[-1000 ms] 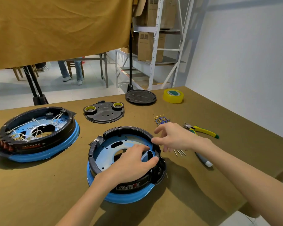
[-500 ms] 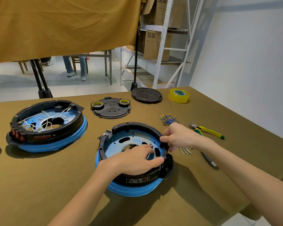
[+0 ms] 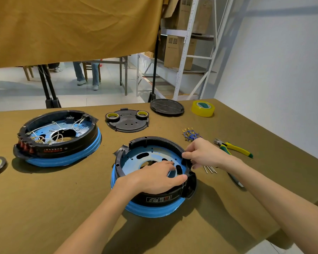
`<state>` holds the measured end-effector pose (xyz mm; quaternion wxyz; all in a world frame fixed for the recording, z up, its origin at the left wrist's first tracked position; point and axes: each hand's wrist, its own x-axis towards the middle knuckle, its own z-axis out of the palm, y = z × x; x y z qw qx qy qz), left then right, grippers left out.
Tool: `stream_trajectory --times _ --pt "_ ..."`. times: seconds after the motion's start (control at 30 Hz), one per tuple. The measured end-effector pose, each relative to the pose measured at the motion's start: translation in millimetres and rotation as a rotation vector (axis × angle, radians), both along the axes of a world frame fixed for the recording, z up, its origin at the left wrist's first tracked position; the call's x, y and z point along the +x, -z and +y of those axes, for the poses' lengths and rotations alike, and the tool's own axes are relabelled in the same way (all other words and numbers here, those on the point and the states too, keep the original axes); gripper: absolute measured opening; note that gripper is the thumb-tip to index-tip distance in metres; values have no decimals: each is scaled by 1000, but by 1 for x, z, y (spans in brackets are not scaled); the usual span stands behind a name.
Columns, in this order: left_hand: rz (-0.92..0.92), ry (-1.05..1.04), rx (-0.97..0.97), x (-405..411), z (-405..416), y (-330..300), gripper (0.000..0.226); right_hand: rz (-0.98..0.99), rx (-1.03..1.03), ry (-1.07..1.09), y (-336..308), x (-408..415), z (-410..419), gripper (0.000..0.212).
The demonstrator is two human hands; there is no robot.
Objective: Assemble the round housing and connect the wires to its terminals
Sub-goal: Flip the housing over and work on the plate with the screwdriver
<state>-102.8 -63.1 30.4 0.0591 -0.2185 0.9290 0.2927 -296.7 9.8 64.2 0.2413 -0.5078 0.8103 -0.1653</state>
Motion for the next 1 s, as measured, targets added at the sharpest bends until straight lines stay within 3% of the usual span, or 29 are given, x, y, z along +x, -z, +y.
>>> stream_trajectory --times 0.17,0.33,0.53,0.67,0.83,1.0 --pt "4 7 -1 0 1 -1 81 -300 -84 167 2 -8 6 24" --pt "40 -23 16 0 -1 3 74 -575 27 306 9 -13 11 27" --pt "238 -137 -31 -11 13 -1 93 -675 84 386 12 -13 15 46" --pt "54 -162 -168 -35 30 -4 97 -805 96 464 10 -15 16 54" --pt "-9 -259 -191 -42 38 1 85 -1004 126 517 10 -17 19 56" --pt "-27 -262 -183 -34 38 8 87 -986 156 483 12 -11 18 53"
